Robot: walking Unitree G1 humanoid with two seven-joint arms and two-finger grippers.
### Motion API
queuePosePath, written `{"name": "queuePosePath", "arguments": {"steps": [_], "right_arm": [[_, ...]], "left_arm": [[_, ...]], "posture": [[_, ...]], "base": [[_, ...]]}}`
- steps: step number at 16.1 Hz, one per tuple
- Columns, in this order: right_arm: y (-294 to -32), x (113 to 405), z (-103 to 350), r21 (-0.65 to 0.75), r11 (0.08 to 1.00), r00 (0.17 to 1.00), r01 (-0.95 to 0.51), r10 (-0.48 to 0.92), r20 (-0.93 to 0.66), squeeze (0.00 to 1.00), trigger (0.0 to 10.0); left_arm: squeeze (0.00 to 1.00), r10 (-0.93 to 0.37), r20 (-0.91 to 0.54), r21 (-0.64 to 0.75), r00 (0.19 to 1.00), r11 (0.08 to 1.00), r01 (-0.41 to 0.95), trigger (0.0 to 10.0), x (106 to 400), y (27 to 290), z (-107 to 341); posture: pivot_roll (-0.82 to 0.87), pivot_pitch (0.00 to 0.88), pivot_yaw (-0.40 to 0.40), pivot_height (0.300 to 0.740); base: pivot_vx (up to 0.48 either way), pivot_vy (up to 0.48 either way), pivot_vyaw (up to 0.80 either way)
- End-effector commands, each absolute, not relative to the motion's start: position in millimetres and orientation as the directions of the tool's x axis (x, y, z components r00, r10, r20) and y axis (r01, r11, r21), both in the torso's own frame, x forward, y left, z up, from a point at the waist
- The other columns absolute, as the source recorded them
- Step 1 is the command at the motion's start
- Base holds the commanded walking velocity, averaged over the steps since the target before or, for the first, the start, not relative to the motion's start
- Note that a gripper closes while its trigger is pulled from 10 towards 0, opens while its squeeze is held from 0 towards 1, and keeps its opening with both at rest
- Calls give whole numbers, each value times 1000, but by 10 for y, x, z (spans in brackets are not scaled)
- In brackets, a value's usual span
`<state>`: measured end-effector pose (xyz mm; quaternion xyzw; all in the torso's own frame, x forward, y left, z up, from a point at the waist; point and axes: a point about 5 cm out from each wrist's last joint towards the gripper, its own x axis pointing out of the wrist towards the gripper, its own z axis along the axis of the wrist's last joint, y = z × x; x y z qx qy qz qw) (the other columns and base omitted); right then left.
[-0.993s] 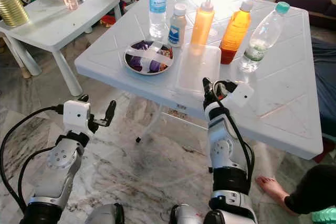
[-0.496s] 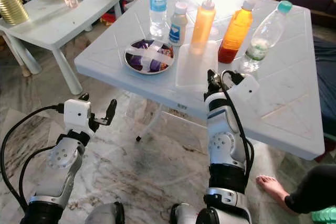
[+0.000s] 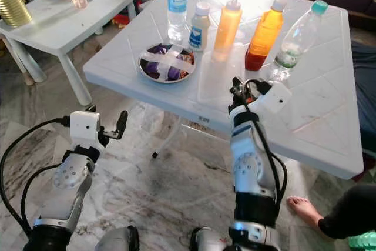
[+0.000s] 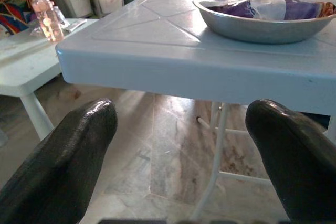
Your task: Restocking fridge
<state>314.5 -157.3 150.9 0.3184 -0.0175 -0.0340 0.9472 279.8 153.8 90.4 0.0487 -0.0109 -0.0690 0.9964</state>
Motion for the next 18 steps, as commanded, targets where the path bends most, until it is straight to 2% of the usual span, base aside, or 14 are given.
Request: {"name": "queuePosePath", "arguments": {"steps": [1,8,15,18], "right_arm": [[-1541,3085,1508,570,821,999,31,-51,18,0,10000],[-1529,2929,1602,366,930,994,-33,-8,111,0,10000],[-1452,2935,1628,313,946,990,-89,50,131,0,10000],[-1329,2959,1716,295,940,978,-170,125,168,0,10000]], "left_arm": [[0,-128,-12,103,992,986,128,10000,2780,1559,857],[0,-123,-29,102,992,987,125,10000,2790,1544,831],[0,-114,-33,96,993,988,117,10000,2802,1545,818],[0,-110,-28,96,993,989,113,10000,2829,1541,831]], "posture": [[69,115,-31,740],[58,110,-29,740],[63,106,-36,740],[59,99,-36,740]], "base": [[0,0,0],[0,0,0],[-227,0,0],[-303,0,0]]}}
